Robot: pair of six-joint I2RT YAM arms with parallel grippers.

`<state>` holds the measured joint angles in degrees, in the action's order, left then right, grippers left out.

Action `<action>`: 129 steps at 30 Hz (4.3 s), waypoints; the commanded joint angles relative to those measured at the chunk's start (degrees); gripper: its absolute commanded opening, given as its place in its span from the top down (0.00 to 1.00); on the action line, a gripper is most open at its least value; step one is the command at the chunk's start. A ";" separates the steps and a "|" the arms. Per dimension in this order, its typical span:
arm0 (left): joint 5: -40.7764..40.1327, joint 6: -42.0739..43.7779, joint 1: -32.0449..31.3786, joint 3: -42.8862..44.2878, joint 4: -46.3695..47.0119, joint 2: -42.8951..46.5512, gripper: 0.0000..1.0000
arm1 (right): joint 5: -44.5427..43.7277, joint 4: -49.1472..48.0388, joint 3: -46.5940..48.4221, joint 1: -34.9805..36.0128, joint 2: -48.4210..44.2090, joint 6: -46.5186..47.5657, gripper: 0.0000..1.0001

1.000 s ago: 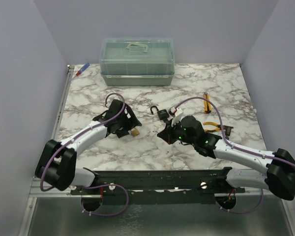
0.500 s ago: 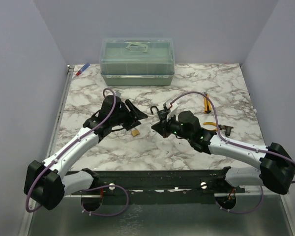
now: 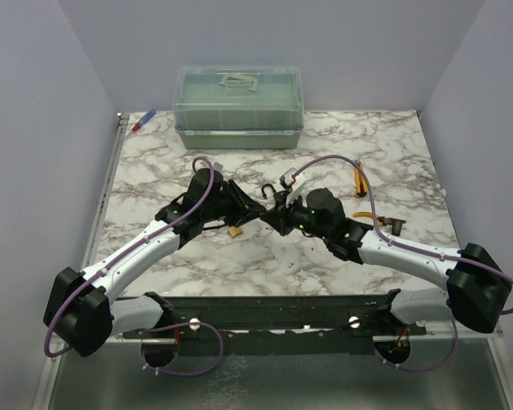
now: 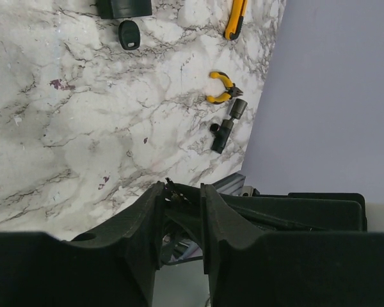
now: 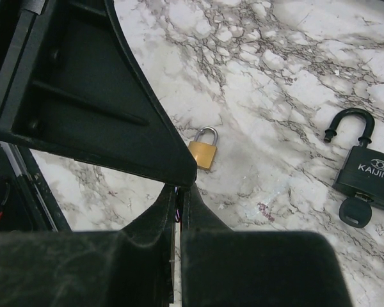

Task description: Unlock with the key

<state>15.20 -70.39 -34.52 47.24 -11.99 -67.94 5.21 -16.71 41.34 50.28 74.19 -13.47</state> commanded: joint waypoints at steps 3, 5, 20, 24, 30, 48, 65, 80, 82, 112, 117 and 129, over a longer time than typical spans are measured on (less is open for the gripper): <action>-1.56 -1.72 -0.55 -0.83 2.14 -0.30 0.72 | 1.28 -1.03 2.04 0.00 0.44 0.84 1.00; -2.15 -1.63 -0.55 -0.99 2.14 -0.01 0.71 | 1.34 -0.86 1.99 0.04 0.33 0.82 1.00; -6.58 -1.47 -0.55 -1.34 2.19 0.20 0.75 | 1.72 -0.33 1.63 0.01 -0.22 0.54 1.00; -6.50 -1.56 -0.63 -1.30 2.47 -0.22 0.80 | 2.14 -0.80 1.82 0.06 0.39 0.31 1.00; -7.04 -1.48 -0.68 -1.43 3.50 -0.98 1.00 | 2.35 -1.19 1.41 0.01 0.34 0.05 1.00; -8.60 5.57 0.21 -5.39 20.07 7.96 1.00 | 0.10 11.08 7.58 -1.94 -7.67 -18.93 0.24; 6.26 16.34 1.31 -0.35 36.44 12.33 1.00 | 21.27 -10.48 4.44 -10.29 -13.73 -34.04 0.32; 6.49 15.24 1.30 0.10 39.73 13.19 1.00 | 20.85 -23.29 2.82 -10.47 -10.55 -38.41 0.44; 6.29 14.99 1.30 -0.17 40.33 13.07 1.00 | 20.91 -24.25 2.84 -10.47 -9.96 -38.75 0.46; 5.29 14.03 1.30 -2.04 43.10 12.48 1.00 | 22.14 -29.26 4.74 -10.47 -6.09 -40.14 0.68; 5.02 14.01 1.30 -2.33 43.10 12.48 1.00 | 22.28 -29.48 4.88 -10.48 -6.01 -40.30 0.76; 4.49 14.14 1.30 -3.25 43.37 12.53 1.00 | 22.86 -29.47 5.38 -10.48 -5.73 -40.84 0.79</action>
<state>20.32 -56.53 -33.39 45.17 29.71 -55.72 26.46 -44.42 44.88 40.01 68.01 -54.13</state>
